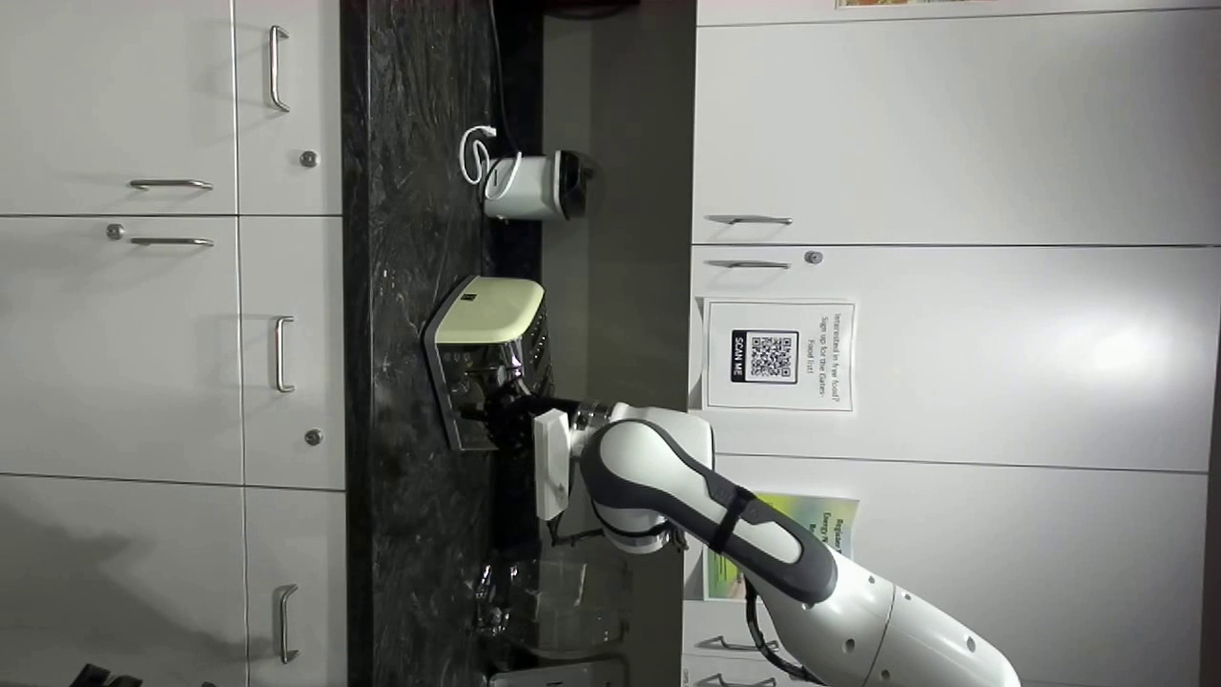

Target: Turn off the left side of the toaster

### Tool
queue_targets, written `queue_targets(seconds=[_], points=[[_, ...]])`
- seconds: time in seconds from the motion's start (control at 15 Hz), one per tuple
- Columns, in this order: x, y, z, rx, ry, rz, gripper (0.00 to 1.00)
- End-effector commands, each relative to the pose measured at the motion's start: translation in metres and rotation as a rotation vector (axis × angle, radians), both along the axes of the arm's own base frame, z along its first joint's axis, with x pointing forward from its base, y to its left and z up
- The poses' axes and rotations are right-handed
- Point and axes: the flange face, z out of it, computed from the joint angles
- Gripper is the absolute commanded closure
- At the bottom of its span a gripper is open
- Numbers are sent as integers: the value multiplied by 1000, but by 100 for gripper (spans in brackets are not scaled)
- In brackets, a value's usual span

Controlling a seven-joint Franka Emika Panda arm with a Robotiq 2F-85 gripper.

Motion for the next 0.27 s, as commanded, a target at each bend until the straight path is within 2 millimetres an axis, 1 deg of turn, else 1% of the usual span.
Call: queue_targets(seconds=[0.0, 0.13, 0.2], points=[[0, 0, 1, 2, -1, 4, 87], [0, 0, -1, 2, 3, 5, 74], [0, 0, -2, 1, 5, 4, 69]])
